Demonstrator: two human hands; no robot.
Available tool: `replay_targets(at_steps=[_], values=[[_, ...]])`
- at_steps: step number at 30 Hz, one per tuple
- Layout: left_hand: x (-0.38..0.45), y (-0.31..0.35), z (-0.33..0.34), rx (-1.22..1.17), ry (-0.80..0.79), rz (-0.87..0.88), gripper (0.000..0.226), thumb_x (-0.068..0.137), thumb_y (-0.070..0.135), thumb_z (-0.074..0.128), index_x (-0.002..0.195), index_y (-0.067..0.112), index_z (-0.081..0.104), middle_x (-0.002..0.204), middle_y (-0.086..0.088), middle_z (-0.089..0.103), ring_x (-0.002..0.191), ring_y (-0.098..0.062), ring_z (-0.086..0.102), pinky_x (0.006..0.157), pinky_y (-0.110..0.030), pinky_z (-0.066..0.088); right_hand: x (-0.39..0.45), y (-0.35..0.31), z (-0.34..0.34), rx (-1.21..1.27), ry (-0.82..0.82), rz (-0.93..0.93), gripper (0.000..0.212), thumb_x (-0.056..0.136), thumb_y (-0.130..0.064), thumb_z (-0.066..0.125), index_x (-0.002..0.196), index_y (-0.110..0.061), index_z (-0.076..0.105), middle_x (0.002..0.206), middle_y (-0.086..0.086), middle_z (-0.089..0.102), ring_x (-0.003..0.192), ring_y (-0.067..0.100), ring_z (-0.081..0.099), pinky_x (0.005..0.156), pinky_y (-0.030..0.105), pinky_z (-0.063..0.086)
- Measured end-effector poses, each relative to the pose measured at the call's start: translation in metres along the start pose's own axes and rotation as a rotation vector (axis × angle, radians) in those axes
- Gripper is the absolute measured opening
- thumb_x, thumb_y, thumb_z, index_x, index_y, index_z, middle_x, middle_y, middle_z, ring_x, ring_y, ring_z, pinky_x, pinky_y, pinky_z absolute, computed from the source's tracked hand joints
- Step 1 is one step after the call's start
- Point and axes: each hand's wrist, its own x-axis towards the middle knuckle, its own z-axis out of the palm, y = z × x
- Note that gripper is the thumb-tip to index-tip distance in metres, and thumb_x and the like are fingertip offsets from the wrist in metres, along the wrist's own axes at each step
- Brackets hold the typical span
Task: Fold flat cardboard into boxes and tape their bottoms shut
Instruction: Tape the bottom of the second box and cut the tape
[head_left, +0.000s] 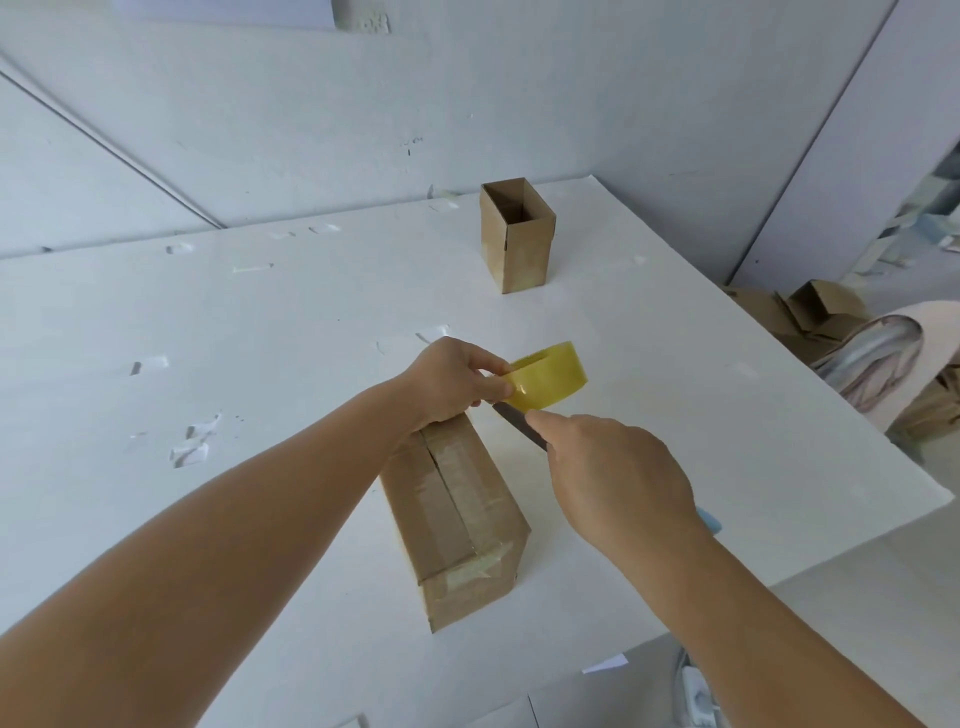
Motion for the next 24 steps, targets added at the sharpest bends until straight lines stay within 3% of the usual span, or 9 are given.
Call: replay_targets(at_steps=[4, 10, 13, 16, 19, 22, 24], values=[[-0.001, -0.002, 0.001, -0.007, 0.018, 0.02, 0.017, 0.079, 0.02, 0.074, 0.096, 0.022, 0.076, 0.053, 0.017, 0.058, 0.047, 0.007, 0.049, 0.049, -0.005, 0.037, 0.006, -0.012, -0.008, -0.087, -0.066, 0.024, 0.016, 0.091, -0.005, 0.04, 0.096, -0.02, 0.042, 0.063, -0.003, 0.033, 0.046, 0.012, 0.029, 0.042, 0.026, 0.019], [-0.002, -0.004, -0.002, 0.035, 0.03, 0.015, 0.015, 0.08, 0.02, 0.072, 0.095, 0.023, 0.075, 0.069, 0.005, 0.065, 0.06, -0.003, 0.048, 0.059, -0.016, 0.038, 0.02, -0.016, -0.005, -0.119, -0.077, -0.015, 0.015, 0.091, -0.005, 0.04, 0.09, -0.02, 0.042, 0.064, -0.002, 0.036, 0.048, 0.014, 0.033, 0.045, 0.028, 0.025], [-0.002, 0.002, 0.0, -0.068, 0.046, 0.029, 0.015, 0.081, 0.021, 0.074, 0.096, 0.023, 0.074, 0.07, 0.006, 0.068, 0.055, 0.002, 0.052, 0.058, -0.01, 0.043, 0.02, -0.01, 0.01, -0.143, -0.173, -0.059, 0.02, 0.091, -0.005, 0.042, 0.1, -0.017, 0.055, 0.077, 0.001, 0.053, 0.063, 0.02, 0.05, 0.056, 0.03, 0.034], [-0.001, 0.002, -0.001, -0.091, 0.067, 0.031, 0.013, 0.081, 0.022, 0.074, 0.094, 0.025, 0.073, 0.072, 0.005, 0.068, 0.058, -0.002, 0.053, 0.066, -0.013, 0.047, 0.022, -0.002, 0.04, -0.048, -0.259, -0.016, 0.032, 0.092, -0.006, 0.043, 0.113, -0.024, 0.059, 0.076, -0.002, 0.052, 0.064, 0.02, 0.047, 0.058, 0.029, 0.034], [-0.003, 0.0, -0.003, -0.088, 0.058, -0.008, 0.017, 0.081, 0.024, 0.075, 0.097, 0.024, 0.074, 0.074, 0.005, 0.07, 0.061, -0.005, 0.055, 0.071, -0.019, 0.047, 0.03, 0.014, 0.069, 0.03, -0.195, 0.059, 0.042, 0.097, -0.011, 0.037, 0.13, -0.034, 0.048, 0.083, -0.003, 0.05, 0.074, 0.021, 0.051, 0.061, 0.029, 0.036], [-0.004, 0.002, -0.004, -0.135, 0.032, -0.022, 0.015, 0.08, 0.022, 0.075, 0.095, 0.022, 0.074, 0.069, 0.007, 0.069, 0.061, -0.005, 0.055, 0.07, -0.019, 0.044, 0.031, 0.025, 0.09, 0.1, -0.235, 0.116, 0.05, 0.095, -0.014, 0.033, 0.141, -0.034, 0.034, 0.104, 0.002, 0.057, 0.097, 0.026, 0.055, 0.07, 0.032, 0.042], [-0.004, 0.002, -0.004, -0.146, 0.029, -0.035, 0.014, 0.08, 0.021, 0.076, 0.093, 0.023, 0.074, 0.067, 0.009, 0.069, 0.061, -0.006, 0.055, 0.069, -0.021, 0.044, 0.032, 0.027, 0.095, 0.163, -0.213, 0.125, 0.045, 0.098, -0.024, 0.033, 0.142, -0.03, 0.035, 0.115, 0.004, 0.058, 0.106, 0.029, 0.052, 0.08, 0.036, 0.045]])
